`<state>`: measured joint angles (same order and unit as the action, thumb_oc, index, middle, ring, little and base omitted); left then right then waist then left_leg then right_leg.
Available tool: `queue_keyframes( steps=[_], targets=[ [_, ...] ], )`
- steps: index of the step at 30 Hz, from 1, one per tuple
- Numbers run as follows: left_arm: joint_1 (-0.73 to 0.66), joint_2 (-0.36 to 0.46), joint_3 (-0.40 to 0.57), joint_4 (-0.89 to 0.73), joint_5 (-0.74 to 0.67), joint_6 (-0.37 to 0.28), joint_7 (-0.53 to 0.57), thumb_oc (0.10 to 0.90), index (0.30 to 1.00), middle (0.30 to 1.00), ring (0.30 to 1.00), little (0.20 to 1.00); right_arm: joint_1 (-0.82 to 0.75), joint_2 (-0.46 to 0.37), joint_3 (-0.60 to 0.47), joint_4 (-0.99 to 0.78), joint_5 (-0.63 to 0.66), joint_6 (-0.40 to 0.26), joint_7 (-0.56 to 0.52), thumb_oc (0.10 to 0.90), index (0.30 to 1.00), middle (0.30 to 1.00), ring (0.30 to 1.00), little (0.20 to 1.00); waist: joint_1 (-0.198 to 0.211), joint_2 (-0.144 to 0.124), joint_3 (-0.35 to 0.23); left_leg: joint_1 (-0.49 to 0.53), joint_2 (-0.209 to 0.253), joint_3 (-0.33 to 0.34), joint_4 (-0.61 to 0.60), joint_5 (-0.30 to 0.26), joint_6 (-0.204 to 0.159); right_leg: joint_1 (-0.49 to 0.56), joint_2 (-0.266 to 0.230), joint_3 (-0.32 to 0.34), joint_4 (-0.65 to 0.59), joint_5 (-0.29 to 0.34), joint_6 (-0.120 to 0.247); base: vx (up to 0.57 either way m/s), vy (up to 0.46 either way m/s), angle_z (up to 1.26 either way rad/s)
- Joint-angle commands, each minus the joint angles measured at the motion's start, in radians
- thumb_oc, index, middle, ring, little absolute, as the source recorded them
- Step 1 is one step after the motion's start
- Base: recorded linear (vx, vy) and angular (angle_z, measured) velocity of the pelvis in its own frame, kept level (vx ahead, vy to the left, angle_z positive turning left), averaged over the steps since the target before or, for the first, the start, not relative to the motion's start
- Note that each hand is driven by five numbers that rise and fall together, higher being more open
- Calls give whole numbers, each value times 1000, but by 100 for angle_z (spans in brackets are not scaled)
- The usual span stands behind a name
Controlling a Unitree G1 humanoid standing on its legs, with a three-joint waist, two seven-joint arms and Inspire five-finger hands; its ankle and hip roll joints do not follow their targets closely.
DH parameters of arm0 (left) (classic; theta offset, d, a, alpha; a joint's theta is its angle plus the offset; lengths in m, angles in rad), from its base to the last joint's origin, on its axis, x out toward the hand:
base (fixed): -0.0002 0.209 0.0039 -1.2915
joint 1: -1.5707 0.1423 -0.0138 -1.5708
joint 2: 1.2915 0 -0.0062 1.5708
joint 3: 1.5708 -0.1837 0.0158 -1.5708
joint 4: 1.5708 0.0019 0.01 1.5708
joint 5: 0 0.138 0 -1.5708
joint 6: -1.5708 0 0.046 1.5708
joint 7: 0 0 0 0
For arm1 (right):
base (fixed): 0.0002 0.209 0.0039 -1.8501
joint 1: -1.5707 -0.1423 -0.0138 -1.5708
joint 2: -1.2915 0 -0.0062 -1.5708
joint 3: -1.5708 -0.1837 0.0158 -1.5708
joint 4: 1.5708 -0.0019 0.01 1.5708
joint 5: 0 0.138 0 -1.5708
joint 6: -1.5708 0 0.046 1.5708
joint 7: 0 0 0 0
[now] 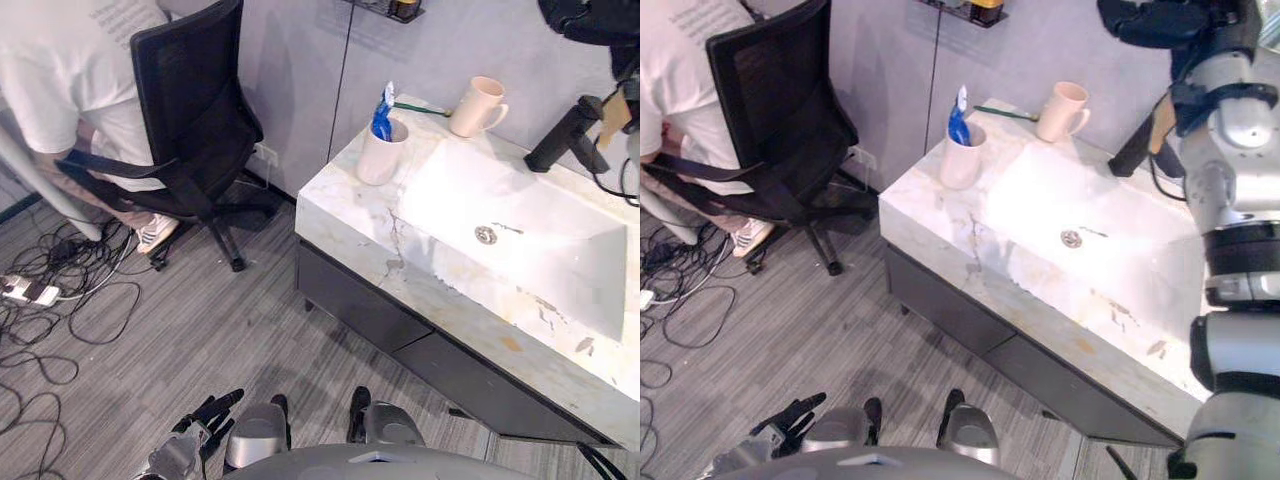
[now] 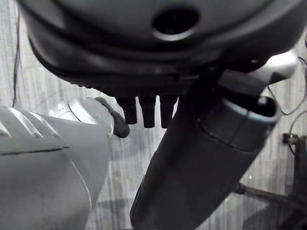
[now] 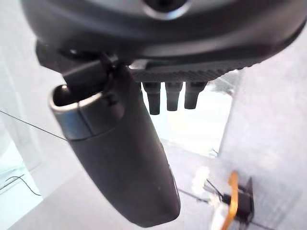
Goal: Organize the bathroom.
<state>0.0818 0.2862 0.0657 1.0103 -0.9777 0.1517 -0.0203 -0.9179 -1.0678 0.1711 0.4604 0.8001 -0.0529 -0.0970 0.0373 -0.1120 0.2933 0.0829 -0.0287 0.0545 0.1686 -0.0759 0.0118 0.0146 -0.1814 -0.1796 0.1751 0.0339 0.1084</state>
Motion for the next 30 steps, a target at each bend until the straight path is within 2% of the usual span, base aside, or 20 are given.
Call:
queue_keyframes(
  steps=[1, 5, 8, 10, 14, 19, 20, 24, 30],
  targets=[
    [28, 54, -62, -52, 12, -61, -62, 800, 900, 900, 900, 900, -96, -96, -49, 2, 3, -138, -99, 800, 900, 900, 900, 900, 8, -22, -127, 50, 66, 28, -28, -66, -13, -101, 5, 65, 13, 14, 61, -51, 13, -10],
    [20, 50, -77, -85, -14, -60, -61, 800, 900, 900, 900, 900, -37, -168, -116, 63, -50, -100, -247, 800, 900, 900, 900, 900, -16, -28, -137, 55, 68, 44, -42, -65, -13, -100, 17, 75, -6, 20, 59, -45, 14, -16],
    [17, 44, -83, -97, -44, -74, -60, 800, 900, 900, 900, 900, 4, -196, -179, 117, -54, -96, -332, 800, 900, 900, 900, 900, -32, -30, -141, 60, 70, 56, -48, -67, -11, -104, 24, 84, -11, 22, 58, -45, 10, -11],
    [6, 33, -89, -113, -79, -100, -50, 800, 900, 900, 900, 900, 75, -215, -265, 153, -60, -107, -431, 800, 900, 900, 900, 900, -53, -31, -146, 62, 73, 72, -53, -69, -11, -108, 33, 97, -18, 23, 56, -58, 13, -19],
    [-7, 19, -94, -148, -114, -128, -30, 800, 900, 900, 900, 900, 199, -222, -387, 190, -56, -112, -527, 800, 900, 900, 900, 900, -77, -30, -151, 64, 72, 87, -64, -71, -9, -109, 46, 116, -33, 24, 52, -59, 16, -20],
    [-24, 5, -85, -176, -130, -140, 7, 800, 900, 900, 900, 900, 419, -183, -580, 253, -24, -120, -622, 800, 900, 900, 900, 900, -107, -27, -158, 71, 72, 108, -77, -76, -5, -114, 59, 137, -51, 27, 48, -39, 21, -15],
    [-24, 5, -85, -176, -130, -140, 7, 800, 900, 900, 900, 900, 419, -183, -580, 253, -24, -120, -622, 800, 900, 900, 900, 900, -107, -27, -158, 71, 72, 108, -77, -76, -5, -114, 59, 137, -51, 27, 48, -21, 14, -25],
    [-49, 4, -78, -167, -138, -145, 41, 800, 900, 900, 900, 900, 574, -122, -715, 291, 24, -132, -718, 800, 900, 900, 900, 900, -127, -21, -162, 77, 75, 130, -89, -77, -3, -115, 72, 153, -64, 26, 46, -38, 21, -24],
    [-67, -1, -60, -141, -162, -151, 35, 800, 900, 900, 900, 900, 697, -45, -809, 350, 27, -132, -802, 800, 900, 900, 900, 900, -140, -13, -167, 74, 72, 147, -100, -77, -2, -119, 81, 162, -75, 26, 43, -41, 18, -8]
  ],
)
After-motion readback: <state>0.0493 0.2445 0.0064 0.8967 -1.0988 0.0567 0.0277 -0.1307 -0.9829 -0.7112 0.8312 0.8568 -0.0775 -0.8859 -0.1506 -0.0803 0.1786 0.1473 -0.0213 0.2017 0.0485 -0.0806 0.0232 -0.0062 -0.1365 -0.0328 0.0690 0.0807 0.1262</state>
